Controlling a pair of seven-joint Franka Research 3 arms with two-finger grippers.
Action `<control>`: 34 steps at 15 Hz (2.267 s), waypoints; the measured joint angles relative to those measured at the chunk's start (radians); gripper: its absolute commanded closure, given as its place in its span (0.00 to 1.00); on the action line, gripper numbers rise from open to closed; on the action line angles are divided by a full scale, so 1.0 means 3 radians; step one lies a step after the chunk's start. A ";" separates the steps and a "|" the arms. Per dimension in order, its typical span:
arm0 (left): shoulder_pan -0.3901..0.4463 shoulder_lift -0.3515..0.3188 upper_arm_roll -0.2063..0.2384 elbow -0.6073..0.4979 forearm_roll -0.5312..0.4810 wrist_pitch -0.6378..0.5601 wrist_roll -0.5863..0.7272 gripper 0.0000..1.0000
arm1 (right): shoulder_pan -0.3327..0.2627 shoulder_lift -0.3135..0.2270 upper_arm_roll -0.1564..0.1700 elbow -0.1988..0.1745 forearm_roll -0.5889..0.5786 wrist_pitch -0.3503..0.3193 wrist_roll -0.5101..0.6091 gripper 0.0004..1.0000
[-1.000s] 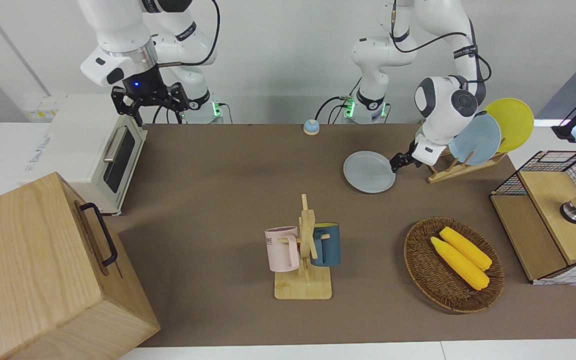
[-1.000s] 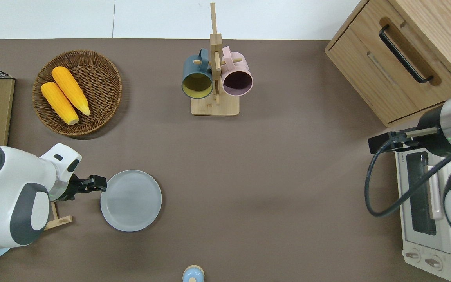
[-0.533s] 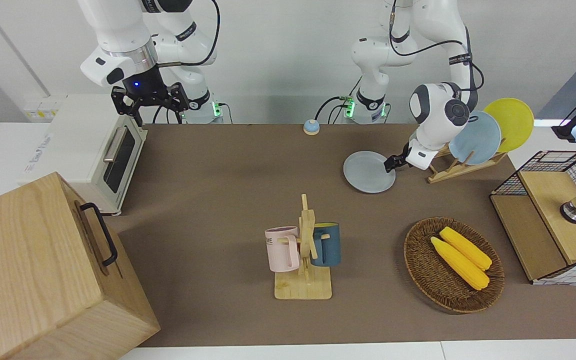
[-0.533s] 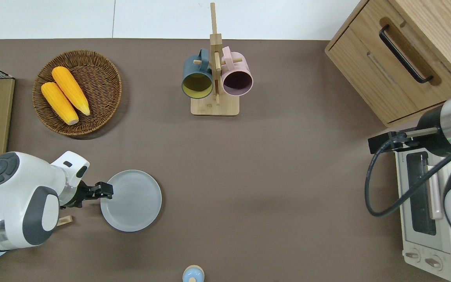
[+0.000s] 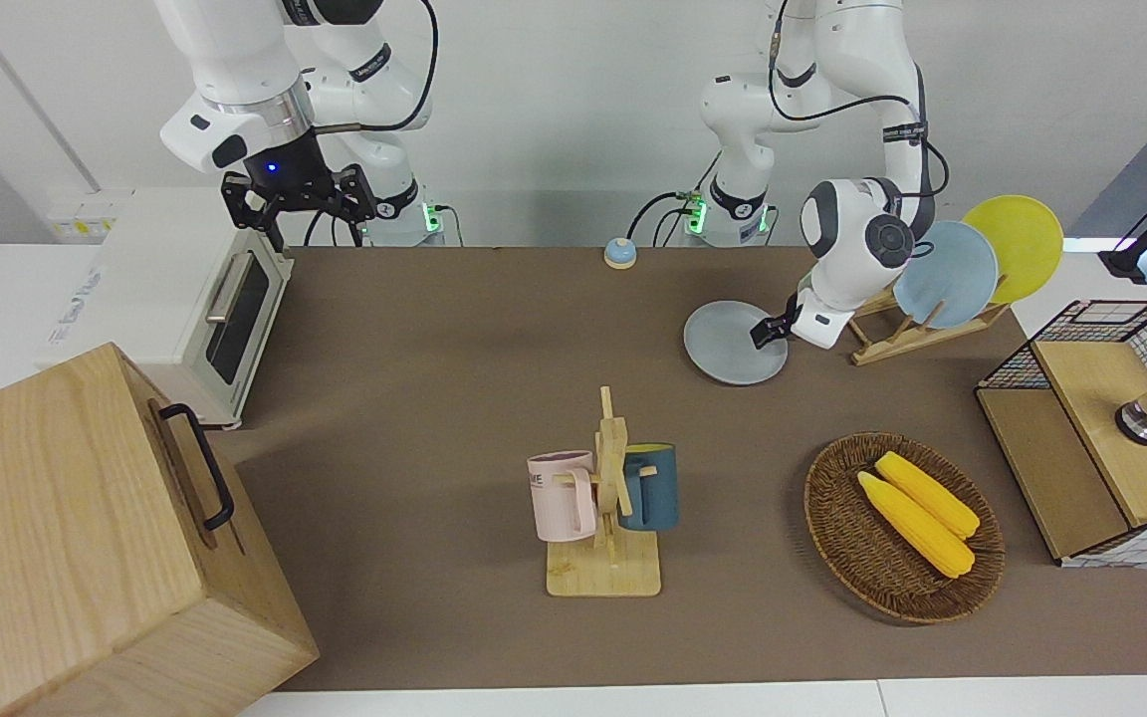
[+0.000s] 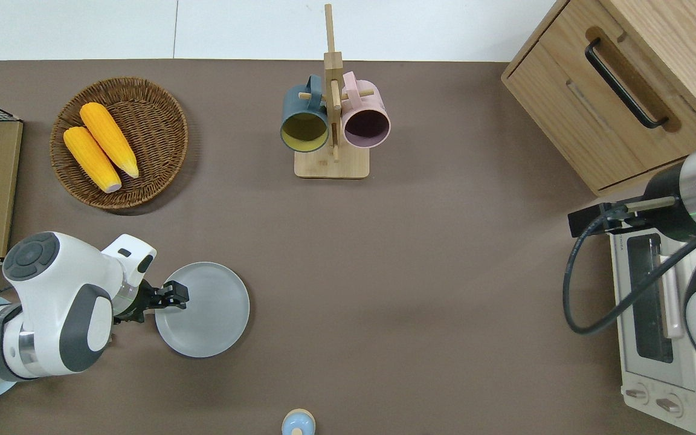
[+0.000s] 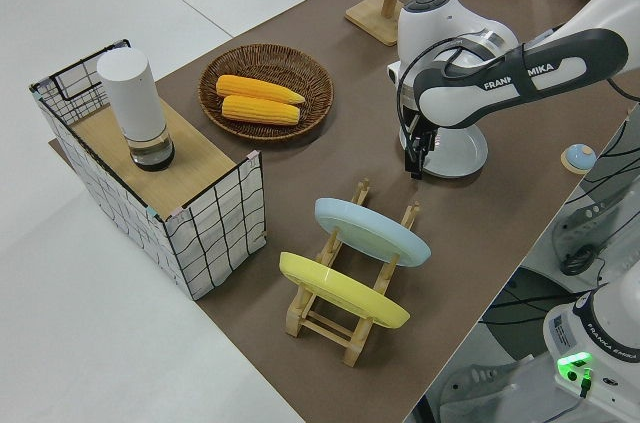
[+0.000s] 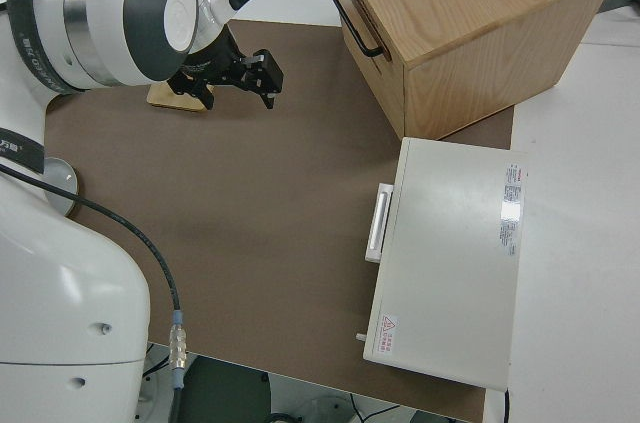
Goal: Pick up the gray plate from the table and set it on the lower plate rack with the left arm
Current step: 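Close the left gripper on the gray plate's rim nearest it, then lift the gray plate and carry it over the wooden rack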
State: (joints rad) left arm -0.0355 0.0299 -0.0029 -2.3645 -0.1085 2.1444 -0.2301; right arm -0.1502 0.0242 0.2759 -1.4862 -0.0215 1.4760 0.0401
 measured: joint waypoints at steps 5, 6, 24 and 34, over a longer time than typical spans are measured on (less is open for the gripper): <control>0.0004 0.0019 0.0012 0.0004 -0.0005 0.0023 -0.0031 1.00 | 0.0000 0.0000 0.0000 0.0000 0.0000 0.0000 0.0000 0.02; 0.0005 0.0015 0.0021 0.0005 -0.0005 0.0022 -0.0035 1.00 | 0.0000 0.0000 0.0000 0.0000 0.0000 0.0000 0.0000 0.02; 0.0003 -0.0014 0.0183 0.0302 -0.0091 -0.0333 -0.0046 1.00 | 0.0000 0.0000 0.0000 0.0000 0.0000 0.0000 0.0000 0.02; 0.0001 -0.0018 0.0354 0.1224 0.0945 -0.1486 -0.0052 1.00 | 0.0000 0.0000 0.0000 0.0000 0.0000 0.0000 0.0000 0.02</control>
State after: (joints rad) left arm -0.0351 0.0246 0.1033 -1.9972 0.1749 1.6986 -0.2456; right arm -0.1502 0.0241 0.2759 -1.4862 -0.0215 1.4760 0.0401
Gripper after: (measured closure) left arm 0.982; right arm 0.013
